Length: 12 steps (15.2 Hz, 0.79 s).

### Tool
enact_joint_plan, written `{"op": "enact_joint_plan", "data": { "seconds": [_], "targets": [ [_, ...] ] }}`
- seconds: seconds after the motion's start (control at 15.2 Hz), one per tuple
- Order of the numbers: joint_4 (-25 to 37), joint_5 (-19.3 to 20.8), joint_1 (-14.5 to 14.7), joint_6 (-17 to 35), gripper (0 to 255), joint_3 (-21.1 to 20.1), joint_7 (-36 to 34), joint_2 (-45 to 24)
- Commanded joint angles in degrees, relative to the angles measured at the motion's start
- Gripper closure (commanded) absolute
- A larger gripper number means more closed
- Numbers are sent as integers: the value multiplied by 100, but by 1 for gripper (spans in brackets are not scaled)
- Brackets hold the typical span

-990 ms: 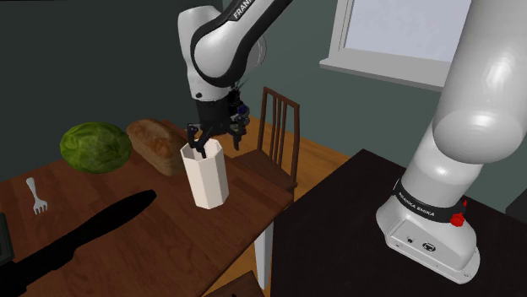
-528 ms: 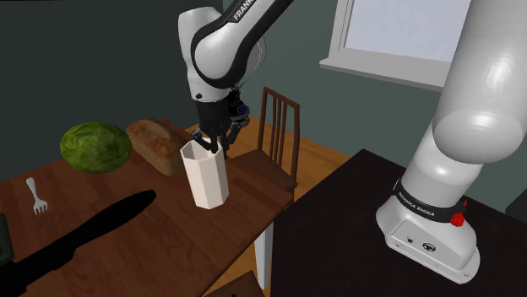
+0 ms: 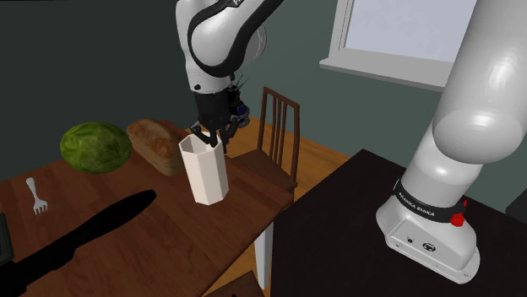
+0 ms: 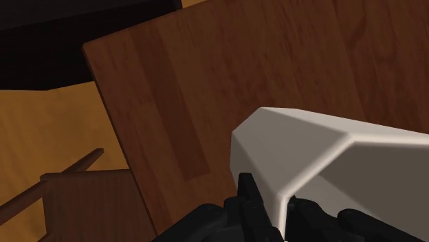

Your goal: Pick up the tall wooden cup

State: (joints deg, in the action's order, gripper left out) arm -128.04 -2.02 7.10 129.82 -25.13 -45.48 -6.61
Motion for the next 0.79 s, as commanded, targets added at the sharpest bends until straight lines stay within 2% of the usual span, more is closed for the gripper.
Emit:
{"op": "enact_joint_plan", "data": {
  "seconds": [0.0, 0.59, 0.73],
  "targets": [
    [61, -50, -9, -151, 255, -9, 26, 100],
    [348, -239, -42, -827, 255, -15, 131, 523],
    [354, -241, -42, -839, 255, -15, 132, 530]
  ]
}}
